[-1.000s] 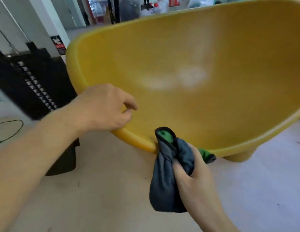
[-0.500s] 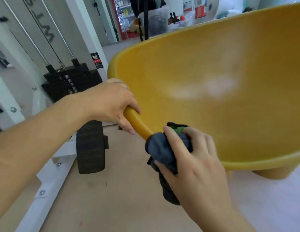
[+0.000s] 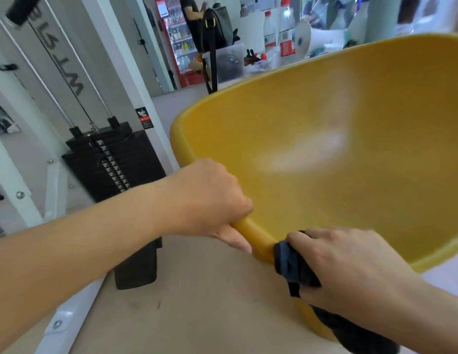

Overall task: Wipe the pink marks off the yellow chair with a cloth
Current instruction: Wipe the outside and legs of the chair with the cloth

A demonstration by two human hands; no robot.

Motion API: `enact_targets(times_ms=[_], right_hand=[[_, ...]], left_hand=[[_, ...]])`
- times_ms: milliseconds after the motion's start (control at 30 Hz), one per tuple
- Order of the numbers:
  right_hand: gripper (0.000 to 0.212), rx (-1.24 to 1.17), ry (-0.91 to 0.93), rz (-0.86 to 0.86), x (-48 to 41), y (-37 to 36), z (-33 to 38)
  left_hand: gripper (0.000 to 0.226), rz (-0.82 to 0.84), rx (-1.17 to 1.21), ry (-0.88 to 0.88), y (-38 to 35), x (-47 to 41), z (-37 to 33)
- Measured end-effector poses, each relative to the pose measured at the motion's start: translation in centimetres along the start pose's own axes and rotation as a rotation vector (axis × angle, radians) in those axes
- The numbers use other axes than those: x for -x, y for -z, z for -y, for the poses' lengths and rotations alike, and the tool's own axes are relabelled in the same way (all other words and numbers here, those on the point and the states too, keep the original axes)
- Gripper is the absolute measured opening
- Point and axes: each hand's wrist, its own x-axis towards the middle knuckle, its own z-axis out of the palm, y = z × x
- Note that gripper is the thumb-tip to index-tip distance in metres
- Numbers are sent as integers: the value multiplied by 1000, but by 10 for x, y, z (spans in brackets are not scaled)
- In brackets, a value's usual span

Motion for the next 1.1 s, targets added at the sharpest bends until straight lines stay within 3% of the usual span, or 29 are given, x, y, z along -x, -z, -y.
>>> enact_targets(times_ms=[167, 267, 367, 500, 567, 700, 800, 1100], right_hand=[[59, 29, -214, 80, 105, 7, -108], [58, 30, -402, 154, 158, 9, -185], [48, -14, -695, 32, 192, -2, -254], [39, -214, -1016, -299, 186, 9, -255], [39, -338, -1027, -460, 186, 9, -251], [65, -401, -970, -648, 184, 3, -237], [61, -378, -912, -715, 178, 1, -243], [57, -445, -845, -551, 181, 14, -359]], left_hand=[[52, -416, 523, 48, 35, -19, 6], [47, -555, 683, 109, 37, -40, 15], [42, -563, 772, 95, 57, -93, -2], [50, -656, 718, 79, 95, -158, -35], [57, -687, 685, 93, 104, -174, -46], [55, -739, 712, 150, 106, -180, -55], [49, -737, 757, 187, 112, -179, -66], [53, -611, 520, 410, 180, -231, -136]])
